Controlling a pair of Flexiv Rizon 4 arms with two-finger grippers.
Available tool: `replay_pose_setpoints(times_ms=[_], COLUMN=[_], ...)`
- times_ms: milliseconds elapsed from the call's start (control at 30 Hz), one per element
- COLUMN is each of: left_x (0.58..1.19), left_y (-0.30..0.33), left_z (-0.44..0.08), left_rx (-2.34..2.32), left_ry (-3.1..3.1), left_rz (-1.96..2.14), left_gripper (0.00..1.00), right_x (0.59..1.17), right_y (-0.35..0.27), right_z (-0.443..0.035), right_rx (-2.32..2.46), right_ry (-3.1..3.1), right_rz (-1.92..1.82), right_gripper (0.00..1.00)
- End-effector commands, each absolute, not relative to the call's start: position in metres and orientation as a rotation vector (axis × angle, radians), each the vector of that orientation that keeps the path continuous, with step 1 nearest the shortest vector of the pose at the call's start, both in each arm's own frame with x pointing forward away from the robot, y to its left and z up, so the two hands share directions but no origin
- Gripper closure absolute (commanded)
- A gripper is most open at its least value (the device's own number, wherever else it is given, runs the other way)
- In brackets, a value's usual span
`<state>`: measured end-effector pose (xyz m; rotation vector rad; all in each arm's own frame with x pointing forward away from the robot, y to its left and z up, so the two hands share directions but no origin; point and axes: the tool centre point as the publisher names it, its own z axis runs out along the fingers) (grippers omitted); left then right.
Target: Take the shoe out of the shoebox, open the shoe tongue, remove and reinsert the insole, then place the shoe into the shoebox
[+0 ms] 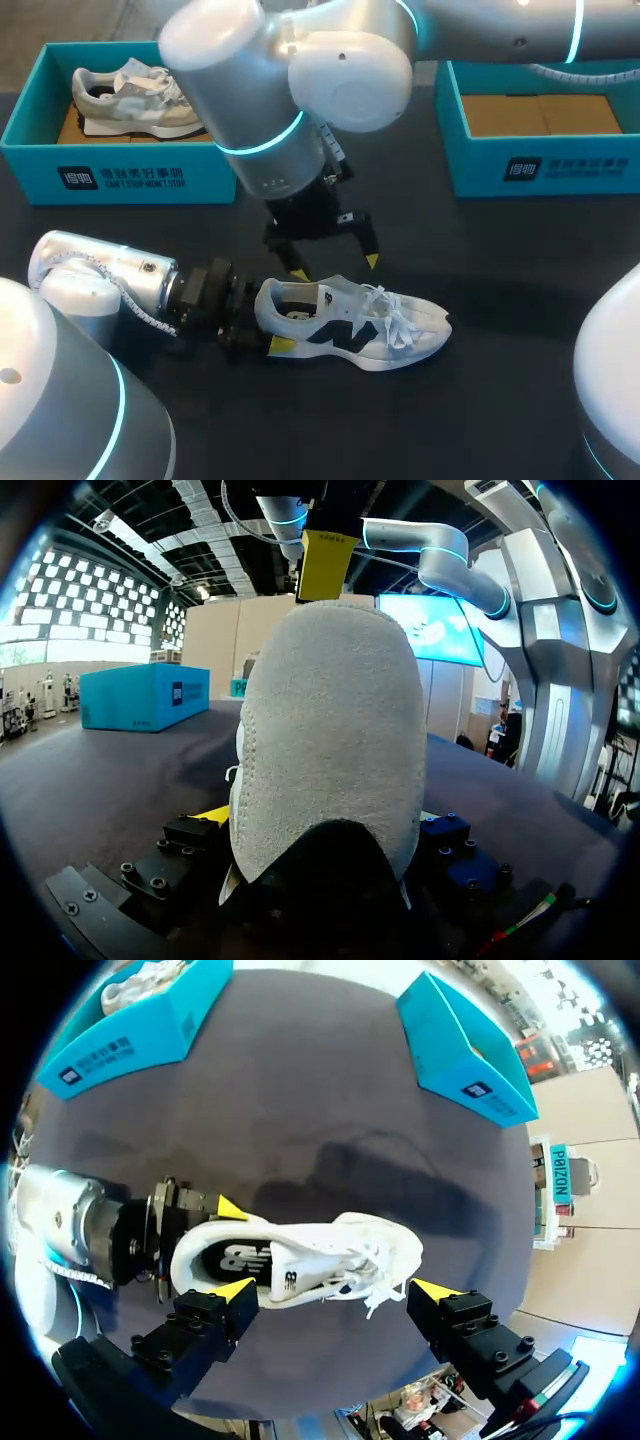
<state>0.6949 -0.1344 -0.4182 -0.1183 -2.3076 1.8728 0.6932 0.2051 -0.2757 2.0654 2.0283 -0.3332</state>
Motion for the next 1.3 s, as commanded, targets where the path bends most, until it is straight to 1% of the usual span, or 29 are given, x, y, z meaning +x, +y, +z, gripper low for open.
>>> replay_pose_setpoints(times_ms=[33,300,1200,1300], left_x=[0.695,0.695,0.695,0.695], left_y=[-0.133,-0.133,-0.133,-0.133], left_z=[-0.420,-0.420,-0.420,-0.420], left_rx=[-0.119,-0.119,-0.119,-0.119], left_ry=[-2.307,-2.307,-2.307,-2.307], left_rz=[1.871,1.871,1.871,1.871], left_gripper=[1.00,1.00,1.00,1.00], right_x=[0.684,0.679,0.687,0.687], right_y=[0.210,0.203,0.221,0.221], right_z=[-0.284,-0.298,-0.327,-0.330], right_rx=[2.105,2.144,2.171,2.171], right_ry=[1.939,1.854,1.726,1.726], right_rz=[-0.317,-0.292,-0.429,-0.436], right_gripper=[0.00,0.00,0.00,0.02])
